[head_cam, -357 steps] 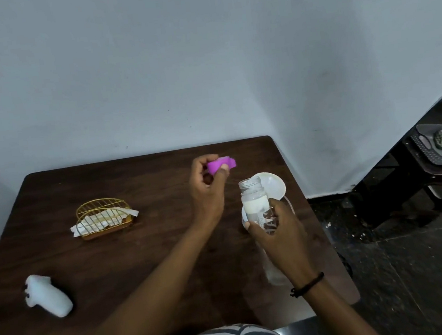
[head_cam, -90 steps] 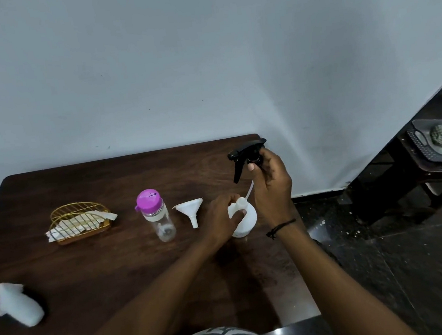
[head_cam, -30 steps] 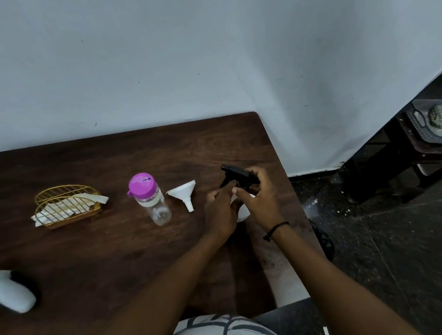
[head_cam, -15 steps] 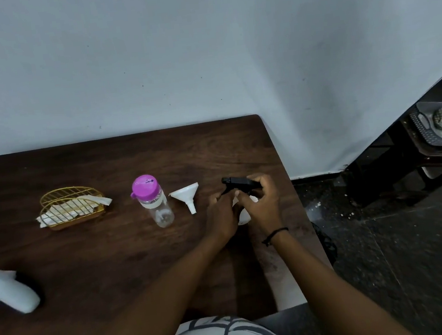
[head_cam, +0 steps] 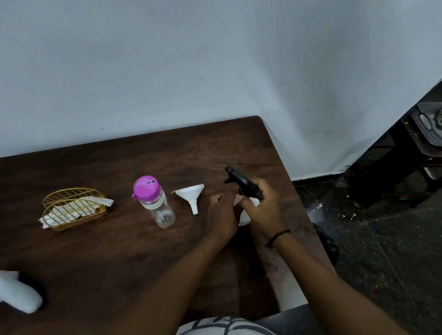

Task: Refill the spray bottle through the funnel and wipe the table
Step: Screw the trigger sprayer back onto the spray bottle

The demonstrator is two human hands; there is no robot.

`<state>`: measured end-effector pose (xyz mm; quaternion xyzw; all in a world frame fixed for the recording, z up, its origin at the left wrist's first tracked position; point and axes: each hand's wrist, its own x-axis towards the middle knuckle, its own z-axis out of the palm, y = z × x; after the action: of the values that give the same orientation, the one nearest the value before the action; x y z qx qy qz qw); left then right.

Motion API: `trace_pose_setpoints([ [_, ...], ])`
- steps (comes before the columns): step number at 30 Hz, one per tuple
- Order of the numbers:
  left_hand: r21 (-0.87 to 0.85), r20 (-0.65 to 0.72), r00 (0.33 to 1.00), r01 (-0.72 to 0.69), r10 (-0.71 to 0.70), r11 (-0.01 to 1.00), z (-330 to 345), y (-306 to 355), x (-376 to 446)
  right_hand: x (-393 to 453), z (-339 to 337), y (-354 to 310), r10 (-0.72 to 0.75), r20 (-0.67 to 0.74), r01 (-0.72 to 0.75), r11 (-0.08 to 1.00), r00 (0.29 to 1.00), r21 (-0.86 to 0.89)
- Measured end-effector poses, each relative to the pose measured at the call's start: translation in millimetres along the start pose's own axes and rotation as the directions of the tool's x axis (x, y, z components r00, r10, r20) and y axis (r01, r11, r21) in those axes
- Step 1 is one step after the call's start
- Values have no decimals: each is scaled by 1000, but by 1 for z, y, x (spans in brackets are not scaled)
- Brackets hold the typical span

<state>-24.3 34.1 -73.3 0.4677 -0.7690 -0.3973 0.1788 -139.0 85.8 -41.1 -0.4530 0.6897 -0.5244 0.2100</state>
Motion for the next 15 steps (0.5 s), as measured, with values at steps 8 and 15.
trace_pose_setpoints([
  [8,69,-36,999,4,-2,998,1,11,-3,4,8,-10,112,-47,-114,993,993,-32],
  [15,175,-25,998,-58,64,983,-3,14,3,5,-5,-6,145,93,-151,987,985,62],
])
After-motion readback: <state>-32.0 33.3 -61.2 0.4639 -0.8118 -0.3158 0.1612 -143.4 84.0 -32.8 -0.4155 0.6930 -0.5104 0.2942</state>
